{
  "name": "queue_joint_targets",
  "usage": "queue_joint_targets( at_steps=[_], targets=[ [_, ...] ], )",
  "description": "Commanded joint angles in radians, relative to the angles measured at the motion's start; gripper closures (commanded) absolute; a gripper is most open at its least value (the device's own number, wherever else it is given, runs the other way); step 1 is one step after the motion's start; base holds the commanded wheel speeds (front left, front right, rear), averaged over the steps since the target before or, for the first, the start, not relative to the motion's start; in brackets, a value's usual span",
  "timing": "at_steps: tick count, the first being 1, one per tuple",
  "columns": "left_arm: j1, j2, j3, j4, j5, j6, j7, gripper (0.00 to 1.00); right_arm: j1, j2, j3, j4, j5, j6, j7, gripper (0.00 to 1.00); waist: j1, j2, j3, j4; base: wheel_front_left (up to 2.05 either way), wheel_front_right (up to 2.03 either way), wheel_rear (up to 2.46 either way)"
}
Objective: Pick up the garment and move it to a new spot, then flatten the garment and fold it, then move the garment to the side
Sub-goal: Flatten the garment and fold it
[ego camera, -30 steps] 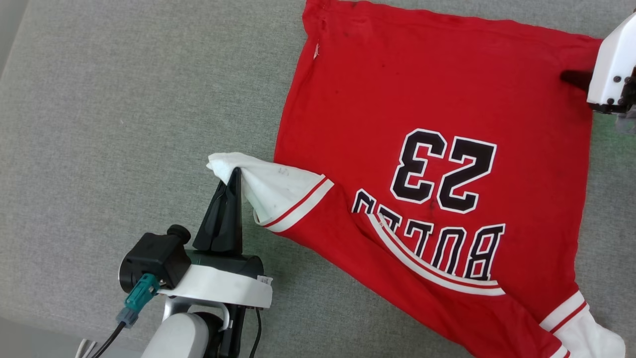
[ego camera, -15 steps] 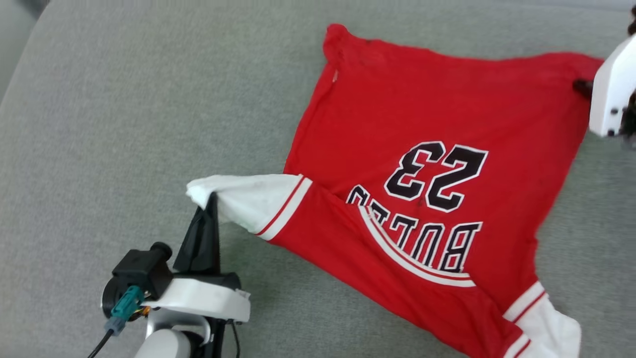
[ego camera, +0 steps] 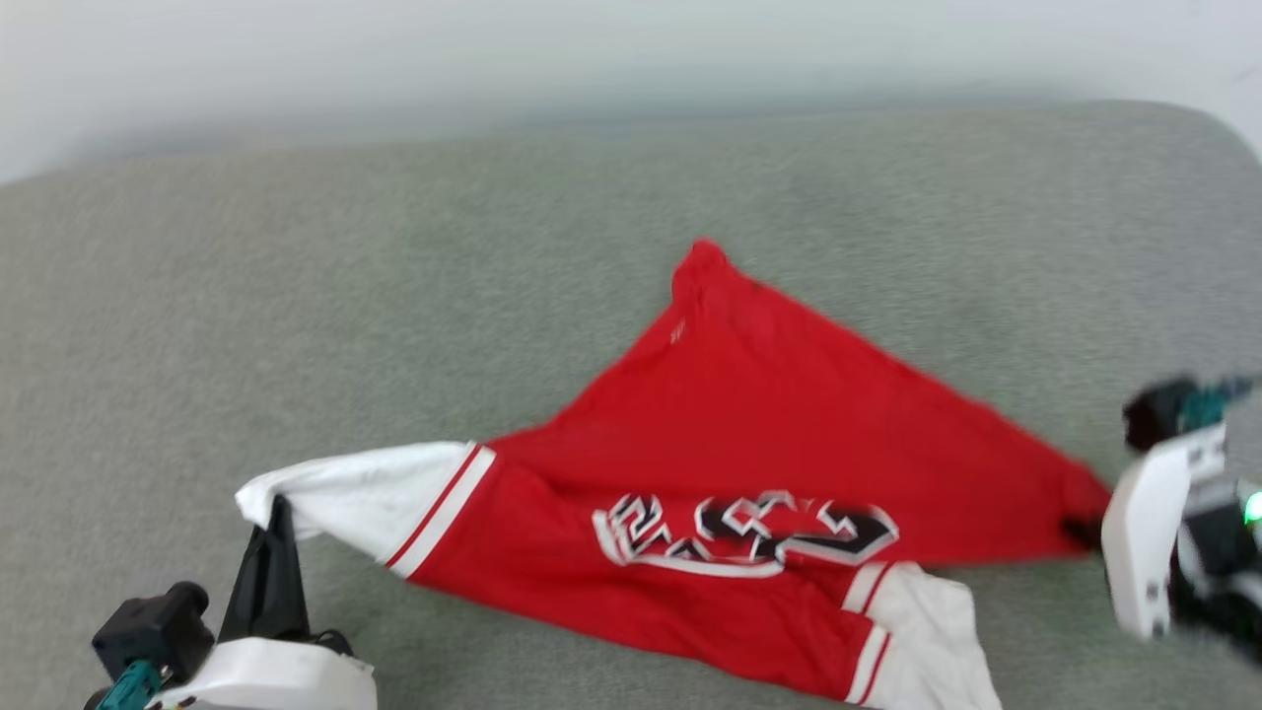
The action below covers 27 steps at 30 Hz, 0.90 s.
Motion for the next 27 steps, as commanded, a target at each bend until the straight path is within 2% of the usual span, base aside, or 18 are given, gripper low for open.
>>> queue_joint_targets(
  at_steps=[1, 6, 11, 12, 13, 15, 22, 24, 27],
  targets=[
    [0.021, 0.006, 0.014, -0.006, -0.010, 0.011, -0.004, 1.00, 0.072, -0.004, -0.018, -0.027, -0.002, -0.001, 0.008, 1.00, 0.0001, -0.0001, -0.054, -0.060, 0.00, 0.00, 0.00],
    [0.073, 0.012, 0.035, -0.023, -0.027, 0.023, 0.001, 1.00, 0.356, 0.033, -0.102, -0.124, -0.018, -0.001, 0.050, 1.00, 0.0001, -0.0001, -0.090, -0.098, 0.00, 0.00, 0.00],
    [0.088, 0.016, 0.033, -0.026, -0.032, 0.025, 0.009, 1.00, 0.558, 0.131, -0.221, -0.202, -0.047, -0.001, 0.101, 1.00, 0.0001, -0.0001, -0.109, -0.102, 0.00, 0.00, 0.00],
    [0.089, 0.016, 0.030, -0.027, -0.031, 0.025, 0.011, 1.00, 0.581, 0.149, -0.247, -0.218, -0.055, -0.001, 0.102, 0.73, 0.0001, -0.0001, -0.110, -0.102, 0.00, 0.00, 0.00],
    [0.087, 0.016, 0.027, -0.028, -0.030, 0.025, 0.014, 1.00, 0.598, 0.173, -0.274, -0.237, -0.070, -0.001, 0.093, 0.00, 0.0001, -0.0001, -0.110, -0.102, 0.00, 0.00, 0.00],
    [0.084, 0.019, 0.022, -0.031, -0.026, 0.025, 0.018, 1.00, 0.608, 0.214, -0.333, -0.276, -0.114, -0.001, 0.042, 0.00, 0.0001, -0.0001, -0.112, -0.102, 0.00, 0.00, 0.00],
    [0.053, 0.024, 0.002, -0.042, -0.017, 0.020, 0.034, 1.00, 0.504, 0.373, -0.530, -0.343, -0.305, -0.001, -0.278, 0.00, 0.0001, -0.0001, -0.096, -0.094, 0.00, 0.00, 0.00],
    [0.037, 0.022, -0.008, -0.042, -0.014, 0.017, 0.038, 1.00, 0.460, 0.409, -0.550, -0.334, -0.332, -0.001, -0.348, 0.00, 0.0001, -0.0001, -0.086, -0.086, 0.00, 0.00, 0.00],
    [0.013, 0.019, -0.022, -0.042, -0.008, 0.011, 0.039, 1.00, 0.382, 0.432, -0.529, -0.302, -0.336, -0.001, -0.385, 0.00, 0.0001, -0.0001, -0.064, -0.072, 0.00, 0.00, 0.00]
  ],
)
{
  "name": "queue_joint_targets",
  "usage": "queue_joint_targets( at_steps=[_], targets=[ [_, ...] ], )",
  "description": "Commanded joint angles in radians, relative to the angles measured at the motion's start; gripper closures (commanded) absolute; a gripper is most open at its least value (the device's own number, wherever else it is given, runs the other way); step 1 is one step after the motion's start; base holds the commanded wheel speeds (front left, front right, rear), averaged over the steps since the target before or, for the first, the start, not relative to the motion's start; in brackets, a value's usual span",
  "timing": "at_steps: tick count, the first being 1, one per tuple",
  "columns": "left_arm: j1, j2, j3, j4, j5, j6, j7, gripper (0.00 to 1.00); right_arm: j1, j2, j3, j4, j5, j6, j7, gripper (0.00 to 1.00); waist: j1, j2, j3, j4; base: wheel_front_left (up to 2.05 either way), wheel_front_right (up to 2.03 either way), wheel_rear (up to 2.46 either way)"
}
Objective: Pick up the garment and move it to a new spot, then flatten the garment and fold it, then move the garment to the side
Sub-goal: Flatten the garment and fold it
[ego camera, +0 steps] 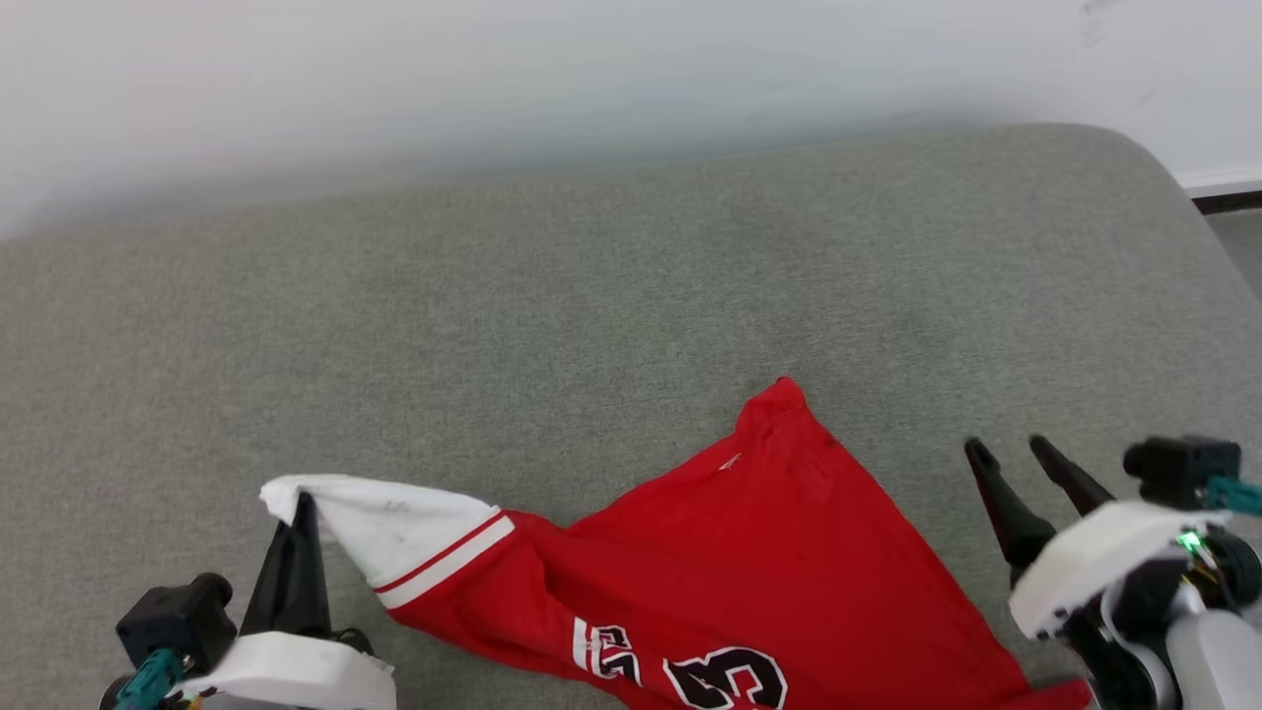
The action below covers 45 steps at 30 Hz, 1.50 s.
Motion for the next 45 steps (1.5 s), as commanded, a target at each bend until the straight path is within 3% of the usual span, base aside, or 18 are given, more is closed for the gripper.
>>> queue_joint_targets(
  at_steps=[1, 4, 11, 16, 22, 30, 31, 32, 33, 40, 45],
  targets=[
    [-0.024, -0.002, -0.009, -0.003, 0.009, -0.005, 0.002, 1.00, -0.052, 0.003, 0.022, 0.019, 0.013, -0.001, 0.002, 0.00, 0.0002, 0.0000, 0.021, 0.016, 0.00, 0.00, 0.00],
    [-0.053, -0.005, -0.026, -0.009, 0.018, -0.008, 0.005, 1.00, -0.140, -0.035, 0.097, 0.065, 0.050, -0.001, 0.080, 0.00, 0.0002, 0.0000, 0.049, 0.032, 0.00, 0.00, 0.00],
    [-0.129, -0.011, -0.066, -0.008, 0.038, -0.027, 0.013, 1.00, -0.359, -0.150, 0.272, 0.130, 0.185, -0.001, 0.399, 0.00, 0.0002, 0.0000, 0.124, 0.083, 0.00, 0.00, 0.00],
    [-0.181, -0.022, -0.090, 0.008, 0.048, -0.041, 0.005, 1.00, -0.470, -0.194, 0.390, 0.150, 0.247, -0.001, 0.556, 0.00, 0.0002, 0.0000, 0.176, 0.118, 0.00, 0.00, 0.00],
    [-0.222, -0.035, -0.109, 0.018, 0.059, -0.046, -0.003, 1.00, -0.564, -0.226, 0.503, 0.202, 0.279, -0.001, 0.612, 0.00, 0.0002, 0.0000, 0.231, 0.144, 0.00, 0.00, 0.00],
    [-0.239, -0.034, -0.117, 0.030, 0.061, -0.046, -0.007, 1.00, -0.616, -0.221, 0.657, 0.287, 0.373, -0.001, 0.618, 0.00, 0.0002, 0.0000, 0.276, 0.146, 0.00, 0.00, 0.00],
    [-0.241, -0.034, -0.118, 0.031, 0.061, -0.046, -0.008, 1.00, -0.616, -0.218, 0.676, 0.294, 0.391, -0.001, 0.622, 0.15, 0.0002, 0.0000, 0.280, 0.147, 0.00, 0.00, 0.00],
    [-0.243, -0.034, -0.119, 0.032, 0.061, -0.046, -0.009, 1.00, -0.619, -0.217, 0.693, 0.300, 0.404, 0.000, 0.620, 0.77, 0.0002, 0.0000, 0.281, 0.147, 0.00, 0.00, 0.00],
    [-0.244, -0.035, -0.120, 0.034, 0.060, -0.047, -0.010, 1.00, -0.622, -0.218, 0.710, 0.304, 0.414, 0.000, 0.617, 1.00, 0.0002, 0.0000, 0.281, 0.148, 0.00, 0.00, 0.00],
    [-0.241, -0.039, -0.120, 0.052, 0.050, -0.047, -0.017, 1.00, -0.664, -0.261, 0.775, 0.292, 0.480, 0.001, 0.544, 1.00, 0.0002, 0.0000, 0.256, 0.149, 0.00, 0.00, 0.00],
    [-0.248, -0.030, -0.109, 0.066, 0.040, -0.054, -0.029, 1.00, -0.711, -0.303, 0.763, 0.270, 0.473, -0.001, 0.374, 1.00, 0.0002, 0.0000, 0.197, 0.136, 0.00, 0.00, 0.00]
  ],
)
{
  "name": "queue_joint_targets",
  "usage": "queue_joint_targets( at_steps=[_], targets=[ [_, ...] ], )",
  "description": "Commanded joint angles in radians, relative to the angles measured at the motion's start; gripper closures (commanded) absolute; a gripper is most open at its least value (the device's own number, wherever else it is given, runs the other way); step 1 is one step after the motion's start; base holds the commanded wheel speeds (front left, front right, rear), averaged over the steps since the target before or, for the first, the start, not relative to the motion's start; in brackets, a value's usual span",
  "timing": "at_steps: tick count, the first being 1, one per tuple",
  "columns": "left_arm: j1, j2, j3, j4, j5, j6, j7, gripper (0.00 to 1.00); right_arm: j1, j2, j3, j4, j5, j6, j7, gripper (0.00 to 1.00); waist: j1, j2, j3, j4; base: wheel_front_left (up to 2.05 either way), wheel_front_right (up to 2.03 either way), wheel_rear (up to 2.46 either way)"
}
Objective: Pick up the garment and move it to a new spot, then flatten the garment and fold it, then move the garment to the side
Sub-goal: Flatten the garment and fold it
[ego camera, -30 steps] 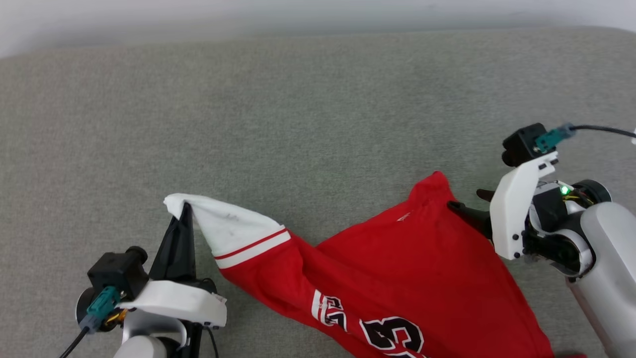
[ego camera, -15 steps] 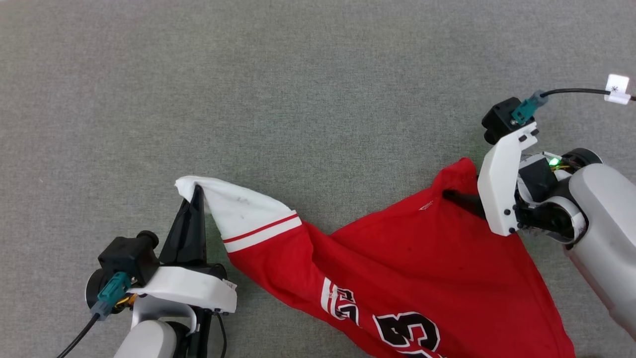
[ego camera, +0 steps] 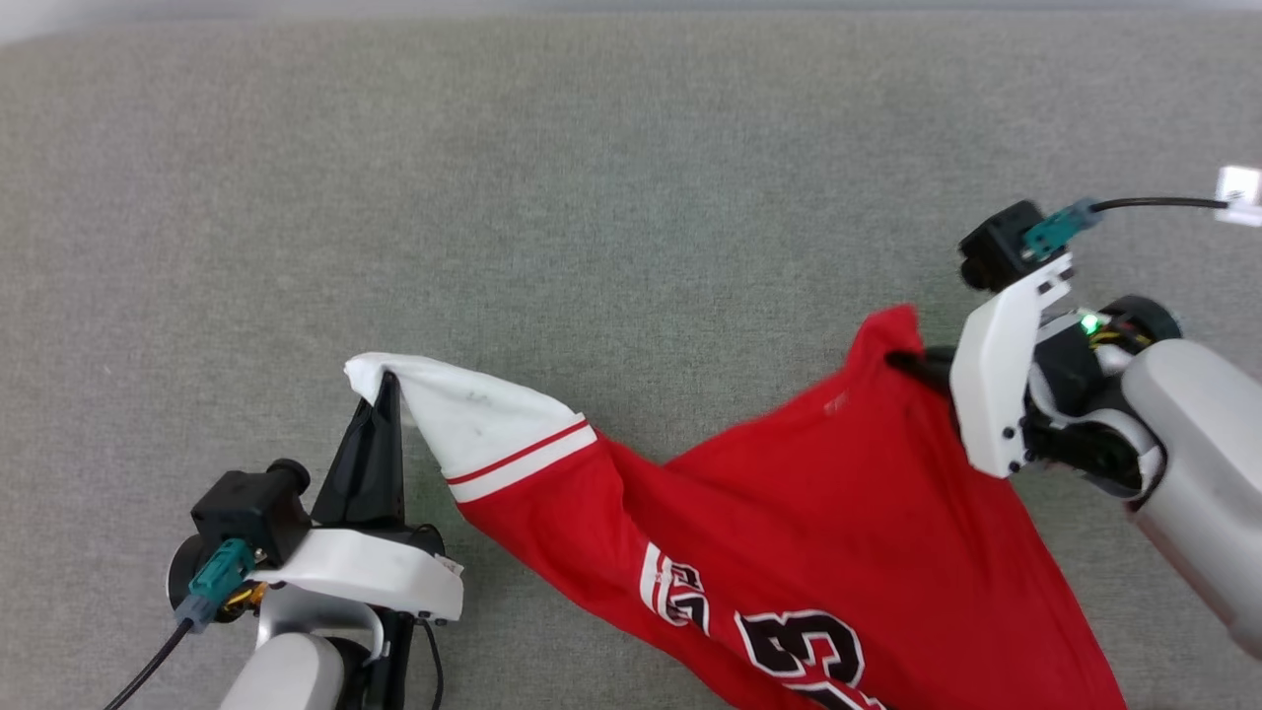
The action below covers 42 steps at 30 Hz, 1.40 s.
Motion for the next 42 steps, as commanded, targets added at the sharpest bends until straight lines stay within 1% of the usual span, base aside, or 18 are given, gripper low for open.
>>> queue_joint_targets(
  at_steps=[1, 3, 7, 8, 12, 13, 17, 21, 25, 27, 31, 36, 42],
  targets=[
    [-0.022, 0.013, 0.007, 0.006, -0.002, -0.009, -0.005, 1.00, -0.019, -0.020, -0.010, 0.007, -0.016, 0.001, -0.071, 1.00, -0.0001, 0.0000, -0.046, -0.014, 0.00, 0.00, 0.00],
    [-0.043, 0.024, 0.013, 0.010, -0.005, -0.018, 0.000, 1.00, -0.023, -0.024, -0.021, 0.021, -0.034, 0.001, -0.132, 1.00, -0.0001, 0.0000, -0.077, -0.025, 0.00, 0.00, 0.00],
    [-0.121, 0.052, 0.020, 0.039, -0.007, -0.046, 0.020, 1.00, -0.025, -0.017, -0.052, 0.066, -0.056, 0.001, -0.212, 1.00, -0.0001, 0.0000, -0.140, -0.053, 0.00, 0.00, 0.00],
    [-0.148, 0.063, 0.017, 0.052, -0.001, -0.054, 0.032, 1.00, -0.026, -0.010, -0.060, 0.077, -0.060, 0.001, -0.226, 1.00, -0.0001, 0.0000, -0.154, -0.061, 0.00, 0.00, 0.00],
    [-0.296, 0.067, 0.011, 0.135, -0.021, -0.099, 0.075, 1.00, -0.053, 0.022, -0.101, 0.145, -0.087, 0.001, -0.275, 1.00, -0.0001, 0.0000, -0.205, -0.085, 0.00, 0.00, 0.00],
    [-0.296, 0.067, 0.011, 0.135, -0.021, -0.099, 0.075, 1.00, -0.053, 0.022, -0.101, 0.145, -0.087, 0.001, -0.275, 1.00, -0.0001, 0.0000, -0.205, -0.085, 0.00, 0.00, 0.00],
    [-0.464, 0.064, -0.010, 0.281, -0.017, -0.146, 0.119, 1.00, -0.098, 0.071, -0.132, 0.219, -0.113, 0.001, -0.314, 1.00, -0.0001, 0.0000, -0.239, -0.108, 0.00, 0.00, 0.00],
    [-0.644, 0.050, -0.034, 0.434, -0.008, -0.191, 0.148, 1.00, -0.176, 0.101, -0.160, 0.286, -0.151, 0.001, -0.363, 1.00, -0.0001, 0.0000, -0.243, -0.119, 0.00, 0.00, 0.00],
    [-0.817, 0.041, -0.040, 0.576, -0.004, -0.225, 0.154, 1.00, -0.277, 0.125, -0.184, 0.331, -0.183, 0.001, -0.424, 1.00, -0.0001, 0.0000, -0.214, -0.126, 0.00, 0.00, 0.00],
    [-0.912, 0.037, -0.034, 0.632, -0.001, -0.231, 0.144, 1.00, -0.336, 0.131, -0.195, 0.353, -0.198, 0.001, -0.447, 1.00, -0.0001, 0.0000, -0.187, -0.130, 0.00, 0.00, 0.00],
    [-1.080, 0.046, -0.047, 0.724, 0.025, -0.249, 0.141, 1.00, -0.459, 0.146, -0.213, 0.383, -0.223, 0.001, -0.498, 1.00, -0.0001, 0.0000, -0.117, -0.137, 0.00, 0.00, 0.00],
    [-1.288, 0.058, -0.069, 0.788, 0.081, -0.240, 0.126, 1.00, -0.617, 0.146, -0.240, 0.411, -0.254, 0.001, -0.573, 1.00, -0.0001, 0.0000, -0.011, -0.136, 0.00, 0.00, 0.00],
    [-1.533, 0.060, -0.069, 0.837, 0.119, -0.215, 0.090, 1.00, -0.793, 0.130, -0.275, 0.438, -0.271, 0.001, -0.649, 1.00, -0.0001, 0.0000, 0.135, -0.131, 0.00, 0.00, 0.00]
  ],
)
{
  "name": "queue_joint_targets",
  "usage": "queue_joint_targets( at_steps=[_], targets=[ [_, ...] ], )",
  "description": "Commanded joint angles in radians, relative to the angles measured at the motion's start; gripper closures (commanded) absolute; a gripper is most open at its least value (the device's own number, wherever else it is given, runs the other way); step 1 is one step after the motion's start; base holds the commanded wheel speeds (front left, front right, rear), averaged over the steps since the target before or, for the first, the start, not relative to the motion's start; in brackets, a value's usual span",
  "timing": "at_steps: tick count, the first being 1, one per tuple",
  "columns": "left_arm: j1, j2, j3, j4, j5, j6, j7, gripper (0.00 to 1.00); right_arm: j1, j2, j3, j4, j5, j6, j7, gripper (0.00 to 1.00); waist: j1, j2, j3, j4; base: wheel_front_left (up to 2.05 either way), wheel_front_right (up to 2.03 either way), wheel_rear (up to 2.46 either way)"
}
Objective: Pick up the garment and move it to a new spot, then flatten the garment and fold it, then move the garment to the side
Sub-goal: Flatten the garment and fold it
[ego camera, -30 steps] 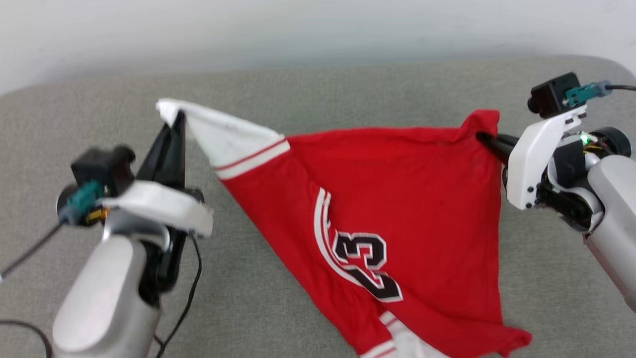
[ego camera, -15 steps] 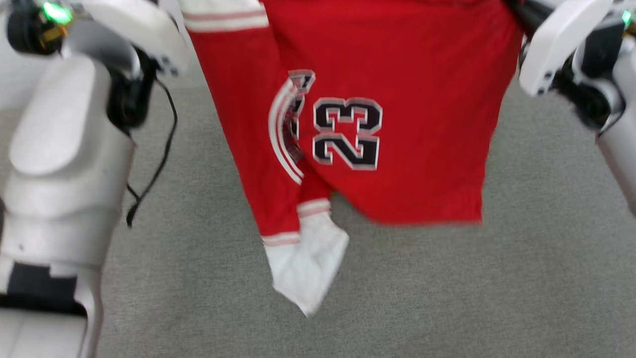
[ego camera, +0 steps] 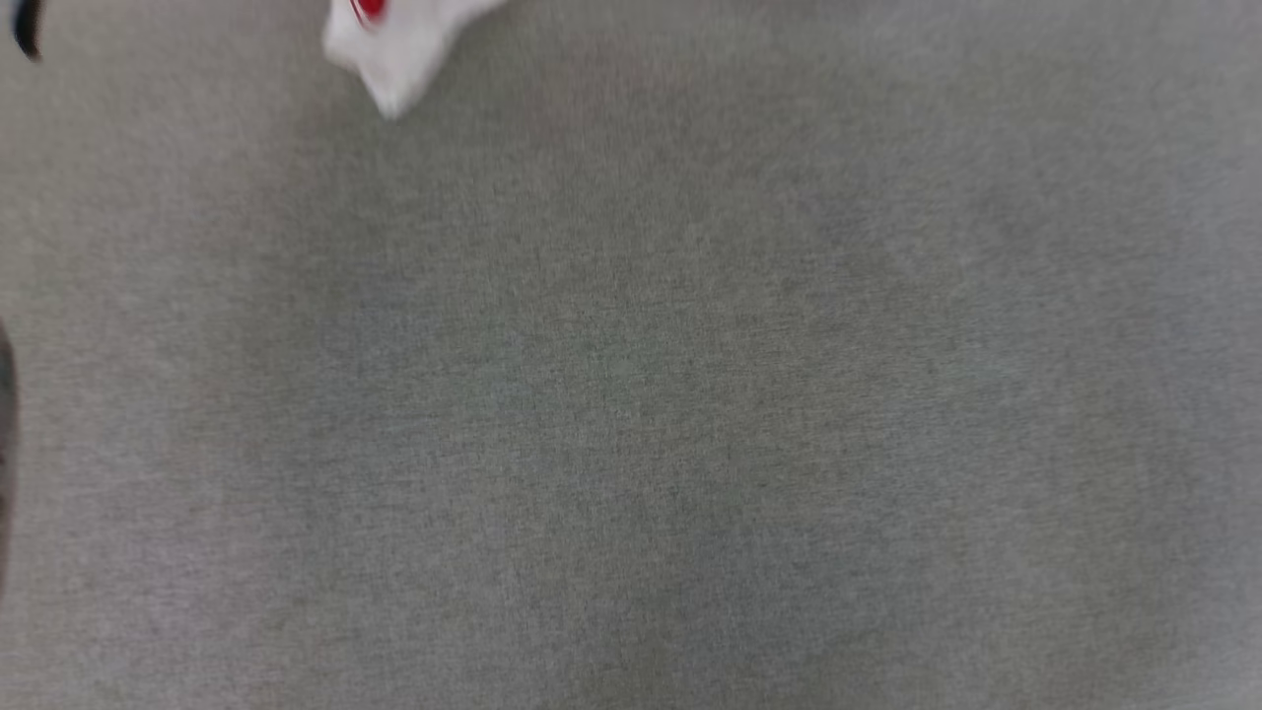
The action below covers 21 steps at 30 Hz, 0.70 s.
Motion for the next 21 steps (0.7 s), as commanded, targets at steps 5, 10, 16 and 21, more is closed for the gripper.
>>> queue_joint_targets(
  at_steps=[5, 10, 16, 21],
  targets=[
    [-0.167, -0.003, -0.007, 0.064, 0.028, 0.019, -0.018, 1.00, -0.130, -0.016, -0.006, 0.020, -0.006, -0.001, -0.044, 1.00, -0.0001, 0.0000, 0.190, 0.010, 0.00, 0.00, 0.00],
    [-0.222, -0.016, 0.001, 0.135, 0.019, 0.038, -0.050, 1.00, -0.178, 0.001, 0.005, 0.041, 0.015, -0.001, -0.085, 1.00, -0.0001, 0.0000, 0.264, 0.014, 0.00, 0.00, 0.00],
    [-0.189, -0.041, 0.013, 0.225, -0.008, 0.041, -0.087, 1.00, -0.157, 0.031, 0.054, 0.074, 0.046, -0.001, -0.104, 1.00, -0.0001, 0.0000, 0.314, 0.017, 0.00, 0.00, 0.00],
    [-0.130, -0.056, 0.020, 0.287, -0.035, 0.008, -0.124, 1.00, -0.114, 0.048, 0.101, 0.102, 0.078, -0.001, -0.109, 1.00, -0.0001, 0.0000, 0.316, 0.021, 0.00, 0.00, 0.00]
  ],
)
